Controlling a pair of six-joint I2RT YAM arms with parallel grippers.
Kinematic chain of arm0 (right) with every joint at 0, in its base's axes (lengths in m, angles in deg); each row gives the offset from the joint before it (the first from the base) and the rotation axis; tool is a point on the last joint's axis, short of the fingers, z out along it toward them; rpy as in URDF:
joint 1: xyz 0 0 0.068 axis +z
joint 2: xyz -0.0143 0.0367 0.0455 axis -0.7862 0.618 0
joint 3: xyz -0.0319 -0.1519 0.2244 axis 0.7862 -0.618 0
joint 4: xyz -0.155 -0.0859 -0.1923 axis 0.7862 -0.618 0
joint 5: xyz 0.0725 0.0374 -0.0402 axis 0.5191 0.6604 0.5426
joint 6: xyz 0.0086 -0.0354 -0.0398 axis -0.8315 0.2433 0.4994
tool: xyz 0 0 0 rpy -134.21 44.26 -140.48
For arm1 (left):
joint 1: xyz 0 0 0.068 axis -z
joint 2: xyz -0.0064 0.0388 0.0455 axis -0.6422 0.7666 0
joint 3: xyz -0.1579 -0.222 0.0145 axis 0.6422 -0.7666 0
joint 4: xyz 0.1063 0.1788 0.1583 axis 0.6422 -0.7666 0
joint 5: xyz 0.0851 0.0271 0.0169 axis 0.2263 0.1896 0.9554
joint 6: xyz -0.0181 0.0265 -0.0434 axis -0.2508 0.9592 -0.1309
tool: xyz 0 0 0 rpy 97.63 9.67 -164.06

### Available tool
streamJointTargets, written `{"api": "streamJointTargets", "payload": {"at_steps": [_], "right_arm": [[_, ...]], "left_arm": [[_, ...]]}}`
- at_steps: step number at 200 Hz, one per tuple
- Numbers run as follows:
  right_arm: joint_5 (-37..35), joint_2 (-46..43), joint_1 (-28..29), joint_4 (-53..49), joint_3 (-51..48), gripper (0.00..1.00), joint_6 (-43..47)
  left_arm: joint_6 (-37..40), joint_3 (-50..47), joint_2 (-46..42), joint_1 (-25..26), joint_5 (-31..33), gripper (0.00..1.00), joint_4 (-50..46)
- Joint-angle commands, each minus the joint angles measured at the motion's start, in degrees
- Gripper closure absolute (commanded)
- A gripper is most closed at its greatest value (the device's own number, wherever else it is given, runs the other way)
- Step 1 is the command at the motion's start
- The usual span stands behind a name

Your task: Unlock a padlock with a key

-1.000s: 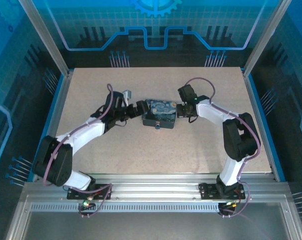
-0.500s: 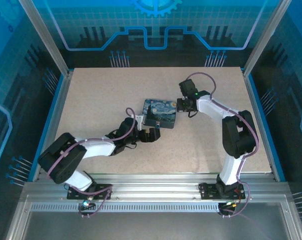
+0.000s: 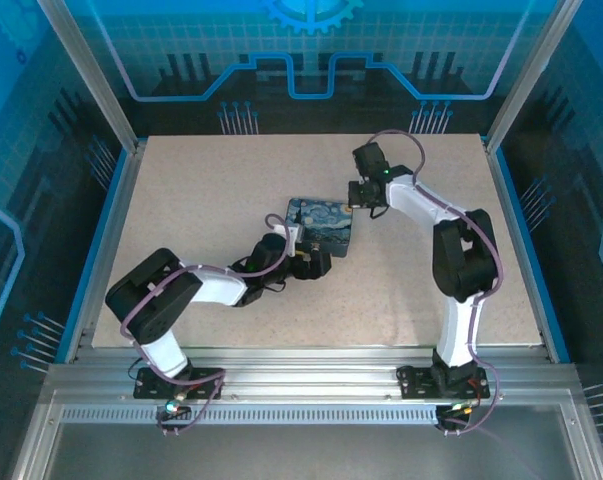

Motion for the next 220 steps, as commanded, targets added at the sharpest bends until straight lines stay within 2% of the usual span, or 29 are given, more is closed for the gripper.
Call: {"api": "streamJointTargets", "payload": {"at_steps": [1, 74, 123, 141, 181, 220], "right_arm": [[-0.1, 4.1, -0.7, -3.0, 3.9, 1.0, 0.6], [1.8, 7.2, -0.7, -1.5, 5.0, 1.0, -1.7], [3.2, 7.7, 0.1, -0.7, 3.9, 1.0, -2.8], [3.6, 7.5, 0.3, -0.3, 3.4, 1.0, -3.1], [3.9, 7.3, 0.6, 0.0, 2.7, 1.0, -3.1], [3.9, 7.3, 0.6, 0.4, 2.4, 1.0, -3.1]], "left_arm": [[2.7, 1.1, 1.7, 0.9, 2.5, 0.01, 3.1], [5.8, 2.6, 6.6, 2.6, 5.7, 0.01, 7.7], [10.3, 3.4, 10.6, 6.1, 14.4, 0.01, 12.1], [10.8, 3.6, 12.0, 6.5, 15.7, 0.01, 14.6], [11.4, 4.2, 12.4, 6.3, 11.9, 0.01, 15.6], [7.3, 1.9, 11.6, 3.2, 2.7, 0.08, 19.3]]}}
